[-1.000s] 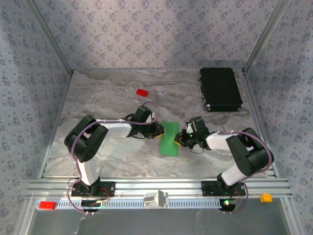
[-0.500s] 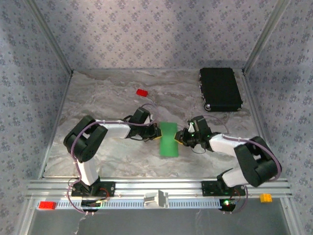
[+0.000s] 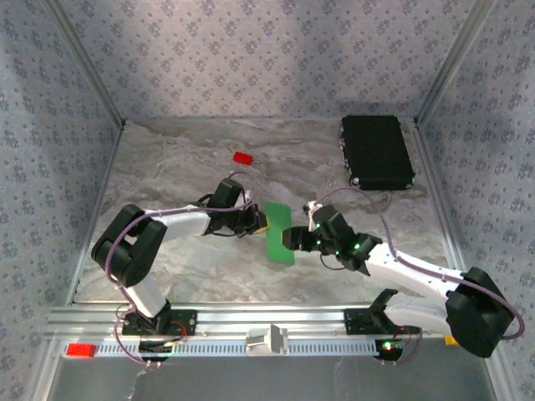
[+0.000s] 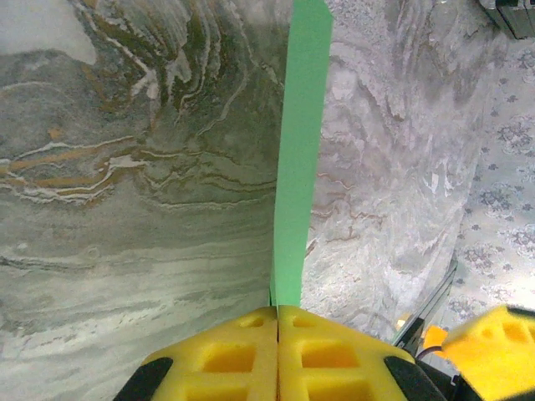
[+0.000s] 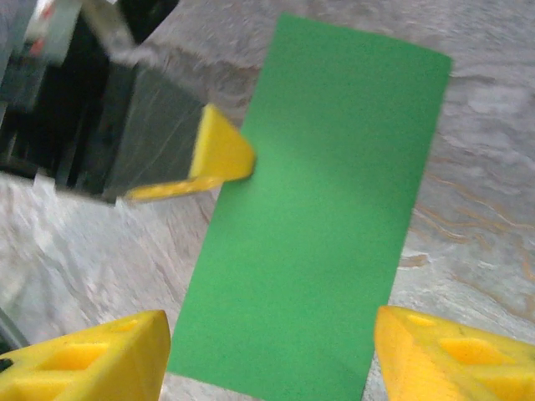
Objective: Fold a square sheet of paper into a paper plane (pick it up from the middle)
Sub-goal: Third fold the triangle at the center of the table.
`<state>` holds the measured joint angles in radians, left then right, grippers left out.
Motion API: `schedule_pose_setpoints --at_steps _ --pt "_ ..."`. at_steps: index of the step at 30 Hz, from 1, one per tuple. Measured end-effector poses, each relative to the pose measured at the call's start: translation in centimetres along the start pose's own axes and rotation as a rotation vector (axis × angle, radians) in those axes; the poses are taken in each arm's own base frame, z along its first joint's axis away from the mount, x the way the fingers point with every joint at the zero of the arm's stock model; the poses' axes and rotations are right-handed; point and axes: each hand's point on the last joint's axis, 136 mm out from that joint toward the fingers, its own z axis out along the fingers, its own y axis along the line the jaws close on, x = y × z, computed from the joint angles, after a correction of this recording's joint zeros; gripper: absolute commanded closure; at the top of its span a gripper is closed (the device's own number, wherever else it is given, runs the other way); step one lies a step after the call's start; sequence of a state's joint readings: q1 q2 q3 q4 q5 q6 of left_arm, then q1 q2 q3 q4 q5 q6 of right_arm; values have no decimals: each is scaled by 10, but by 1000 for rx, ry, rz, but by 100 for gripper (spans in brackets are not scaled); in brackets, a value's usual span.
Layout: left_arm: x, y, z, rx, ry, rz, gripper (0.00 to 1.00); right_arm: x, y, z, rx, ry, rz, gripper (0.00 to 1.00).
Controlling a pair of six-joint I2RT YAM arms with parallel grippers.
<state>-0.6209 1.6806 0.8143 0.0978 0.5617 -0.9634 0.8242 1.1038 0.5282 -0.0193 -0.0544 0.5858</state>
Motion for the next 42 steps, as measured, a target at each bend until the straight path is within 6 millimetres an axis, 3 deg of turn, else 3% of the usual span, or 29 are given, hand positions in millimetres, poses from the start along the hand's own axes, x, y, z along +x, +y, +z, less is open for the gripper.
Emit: schedule_pose_setpoints --at_steps 9,14,18,27,42 --pt "1 1 0 0 0 -12 93 33 50 18 25 -49 -553 34" --pt "1 1 0 0 0 -16 93 56 53 35 102 -33 -781 32" --pt "1 1 0 0 -1 -18 93 61 54 46 193 -59 -898 32" --pt "1 1 0 0 -1 -19 93 52 50 50 352 -135 -986 50" --pt "1 1 0 0 -1 -18 93 53 37 41 381 -141 -967 59"
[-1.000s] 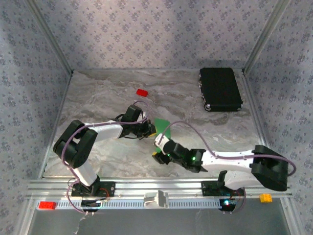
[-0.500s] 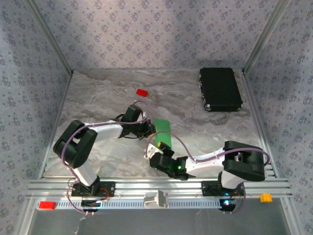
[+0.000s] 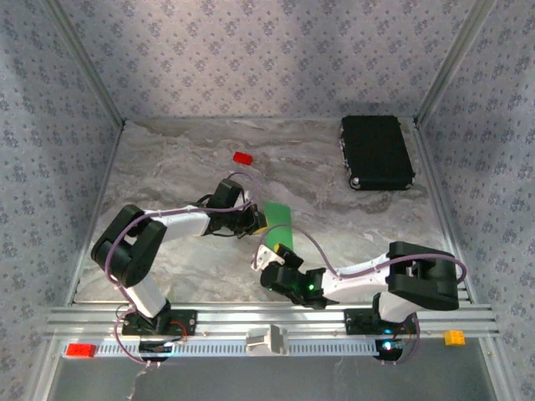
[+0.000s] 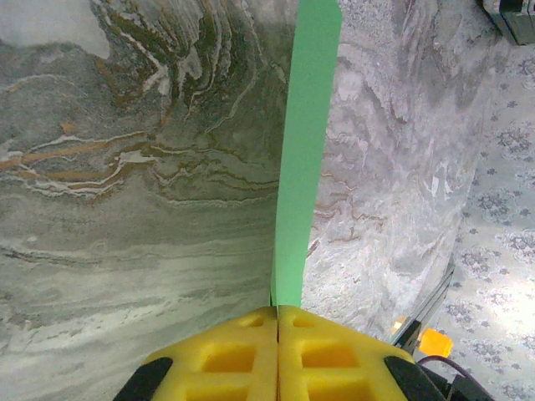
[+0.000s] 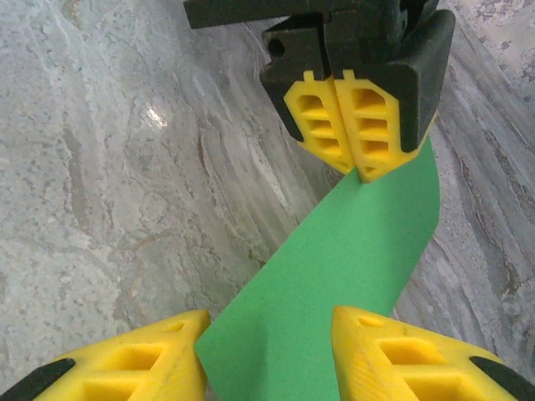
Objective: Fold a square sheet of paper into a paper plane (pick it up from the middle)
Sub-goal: Third fold the triangle at the center of the table.
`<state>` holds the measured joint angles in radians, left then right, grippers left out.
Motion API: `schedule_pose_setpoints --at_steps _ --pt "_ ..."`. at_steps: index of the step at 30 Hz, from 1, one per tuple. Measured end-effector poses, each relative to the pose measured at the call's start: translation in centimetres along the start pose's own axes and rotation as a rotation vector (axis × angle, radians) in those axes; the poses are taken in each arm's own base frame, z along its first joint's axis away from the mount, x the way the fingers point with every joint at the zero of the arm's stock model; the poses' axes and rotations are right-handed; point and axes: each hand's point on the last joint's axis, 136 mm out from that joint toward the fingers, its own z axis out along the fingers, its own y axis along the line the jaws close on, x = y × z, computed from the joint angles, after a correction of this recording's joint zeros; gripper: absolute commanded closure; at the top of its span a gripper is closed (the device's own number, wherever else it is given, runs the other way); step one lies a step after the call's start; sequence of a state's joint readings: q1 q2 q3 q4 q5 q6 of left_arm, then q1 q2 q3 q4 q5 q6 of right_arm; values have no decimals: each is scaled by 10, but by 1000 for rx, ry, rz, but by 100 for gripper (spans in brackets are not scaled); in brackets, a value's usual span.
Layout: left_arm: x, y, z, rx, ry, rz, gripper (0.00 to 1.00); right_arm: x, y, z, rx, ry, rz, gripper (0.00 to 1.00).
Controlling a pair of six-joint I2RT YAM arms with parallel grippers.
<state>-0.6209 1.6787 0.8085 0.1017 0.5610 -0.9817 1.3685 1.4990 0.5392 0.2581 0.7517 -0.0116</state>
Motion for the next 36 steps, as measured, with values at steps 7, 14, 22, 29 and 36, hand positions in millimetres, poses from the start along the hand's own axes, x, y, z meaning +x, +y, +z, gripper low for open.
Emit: schedule_pose_setpoints --at_steps 7,14,22,29,36 --pt "0 0 0 0 0 0 93 2 -3 -3 0 -6 10 65" --pt "0 0 0 0 0 0 93 1 -4 -4 -6 -10 18 74" --pt "0 0 0 0 0 0 93 1 -4 -3 -14 -6 31 84" --pt "0 0 0 -1 0 0 93 1 -4 -2 -27 -5 50 96" --pt "0 7 0 -32 -9 -11 74 3 -6 -2 -59 11 84 99"
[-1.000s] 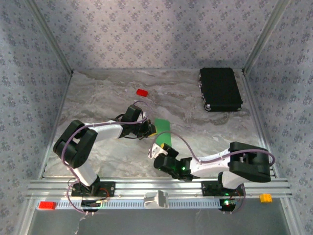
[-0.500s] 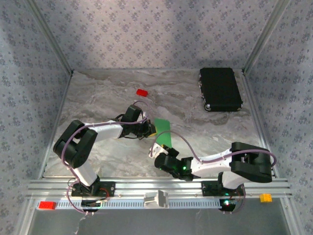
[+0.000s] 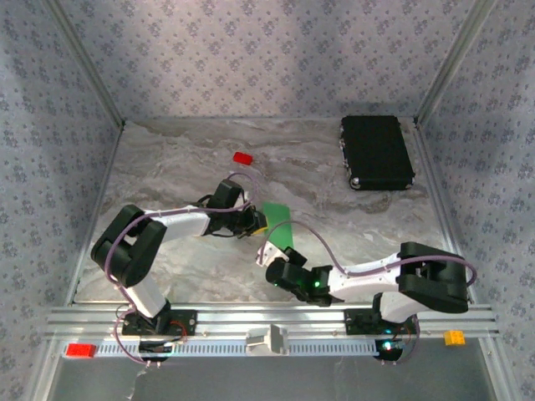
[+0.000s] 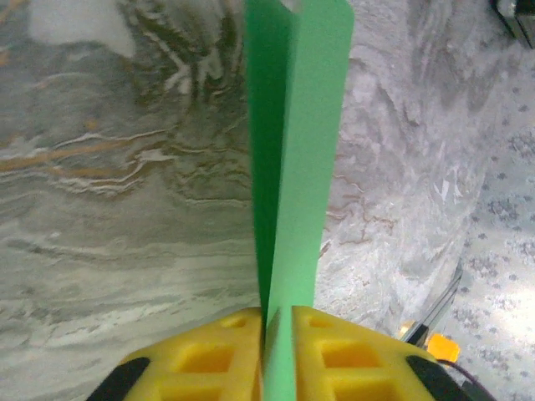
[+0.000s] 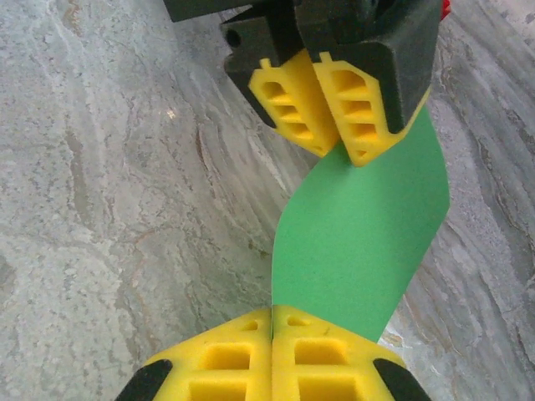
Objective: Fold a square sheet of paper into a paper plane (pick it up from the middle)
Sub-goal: Third fold the triangle at the center of the table.
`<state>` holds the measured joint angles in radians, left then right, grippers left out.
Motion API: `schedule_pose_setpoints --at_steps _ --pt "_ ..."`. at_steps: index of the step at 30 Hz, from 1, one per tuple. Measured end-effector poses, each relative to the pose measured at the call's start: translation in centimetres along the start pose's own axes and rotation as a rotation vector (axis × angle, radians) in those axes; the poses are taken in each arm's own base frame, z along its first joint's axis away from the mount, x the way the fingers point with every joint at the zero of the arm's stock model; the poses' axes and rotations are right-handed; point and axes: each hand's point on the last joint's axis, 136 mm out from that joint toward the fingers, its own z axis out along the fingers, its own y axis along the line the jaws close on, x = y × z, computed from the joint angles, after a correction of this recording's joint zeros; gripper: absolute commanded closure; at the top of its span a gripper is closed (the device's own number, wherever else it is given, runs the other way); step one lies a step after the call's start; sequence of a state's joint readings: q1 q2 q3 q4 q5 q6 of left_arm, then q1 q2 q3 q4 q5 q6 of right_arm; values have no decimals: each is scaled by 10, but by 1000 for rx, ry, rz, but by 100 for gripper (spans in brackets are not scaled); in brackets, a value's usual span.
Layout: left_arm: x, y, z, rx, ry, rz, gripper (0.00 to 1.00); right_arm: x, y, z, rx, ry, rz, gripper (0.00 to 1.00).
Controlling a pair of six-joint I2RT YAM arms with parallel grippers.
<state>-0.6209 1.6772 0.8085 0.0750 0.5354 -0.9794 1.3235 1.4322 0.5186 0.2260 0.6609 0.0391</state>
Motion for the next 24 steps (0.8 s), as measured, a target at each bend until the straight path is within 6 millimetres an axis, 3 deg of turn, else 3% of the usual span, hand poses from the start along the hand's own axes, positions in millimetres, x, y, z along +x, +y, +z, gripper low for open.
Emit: schedule_pose_setpoints --at_steps 5,7,15,24 --pt "-2 8 -9 -60 -36 2 50 -3 -4 -3 -69 10 81 99" --pt "-3 8 -18 -84 -64 14 45 -4 -7 -4 -113 19 144 99" --pt "-8 10 -48 -169 -156 52 42 0 -29 7 -281 117 470 99" --pt "-9 15 -55 -205 -177 63 43 -18 -10 6 -542 184 673 98"
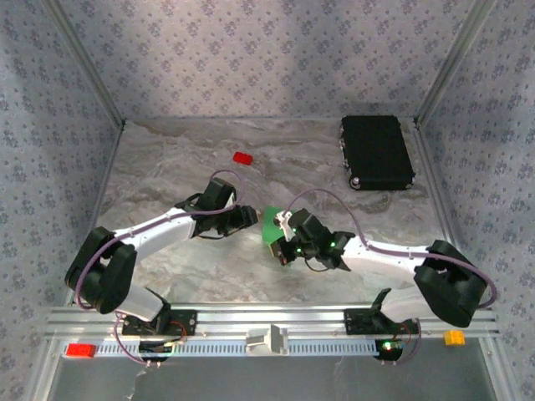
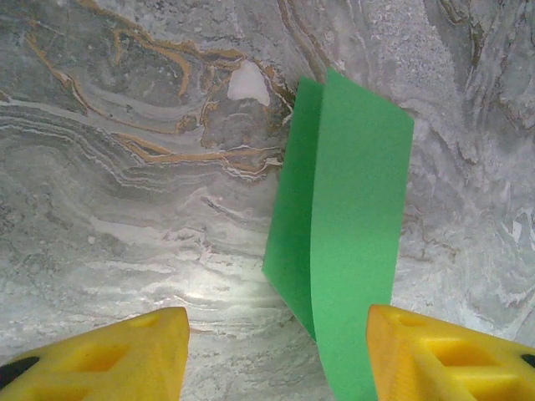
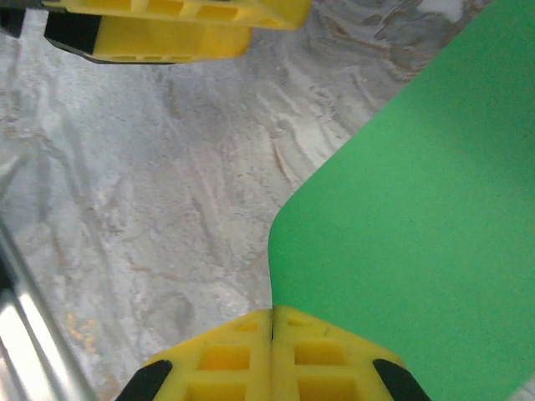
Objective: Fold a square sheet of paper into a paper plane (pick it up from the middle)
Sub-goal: Third fold the triangle at the center of the table.
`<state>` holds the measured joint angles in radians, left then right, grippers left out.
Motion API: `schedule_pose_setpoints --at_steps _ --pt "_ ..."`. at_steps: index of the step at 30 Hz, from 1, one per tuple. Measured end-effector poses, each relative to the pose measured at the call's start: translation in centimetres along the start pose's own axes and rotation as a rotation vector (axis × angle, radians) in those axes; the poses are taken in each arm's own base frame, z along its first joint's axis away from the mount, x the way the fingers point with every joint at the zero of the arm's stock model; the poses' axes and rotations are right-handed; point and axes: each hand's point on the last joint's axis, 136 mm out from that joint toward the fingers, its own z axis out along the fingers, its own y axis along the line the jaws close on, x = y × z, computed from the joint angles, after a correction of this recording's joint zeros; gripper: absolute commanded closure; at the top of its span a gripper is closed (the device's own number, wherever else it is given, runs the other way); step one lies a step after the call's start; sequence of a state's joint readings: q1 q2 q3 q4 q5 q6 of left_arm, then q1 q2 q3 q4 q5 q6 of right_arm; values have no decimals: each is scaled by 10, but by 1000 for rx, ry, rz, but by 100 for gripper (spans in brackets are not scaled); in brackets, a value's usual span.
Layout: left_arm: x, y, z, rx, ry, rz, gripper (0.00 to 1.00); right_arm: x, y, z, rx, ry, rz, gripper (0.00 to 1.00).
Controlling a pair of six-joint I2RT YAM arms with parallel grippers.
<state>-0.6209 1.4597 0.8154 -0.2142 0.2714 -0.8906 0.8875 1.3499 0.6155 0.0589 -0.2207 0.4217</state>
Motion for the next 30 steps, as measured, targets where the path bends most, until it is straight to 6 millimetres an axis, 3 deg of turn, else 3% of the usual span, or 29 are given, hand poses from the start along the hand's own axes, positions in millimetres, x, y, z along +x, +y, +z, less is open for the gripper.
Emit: schedule_pose_setpoints --at_steps 6,11,17,24,30 --pt "0 0 0 2 1 10 48 11 11 6 -107 74 72 98" --pt "2 -5 0 25 13 18 59 16 23 4 -188 79 77 97" --pt "3 -20 2 83 44 48 70 31 12 1 -187 87 101 97" --pt "0 -51 30 129 115 100 80 35 3 2 -177 74 131 97" --pt "7 -58 59 116 188 125 83 34 2 5 -182 65 139 97"
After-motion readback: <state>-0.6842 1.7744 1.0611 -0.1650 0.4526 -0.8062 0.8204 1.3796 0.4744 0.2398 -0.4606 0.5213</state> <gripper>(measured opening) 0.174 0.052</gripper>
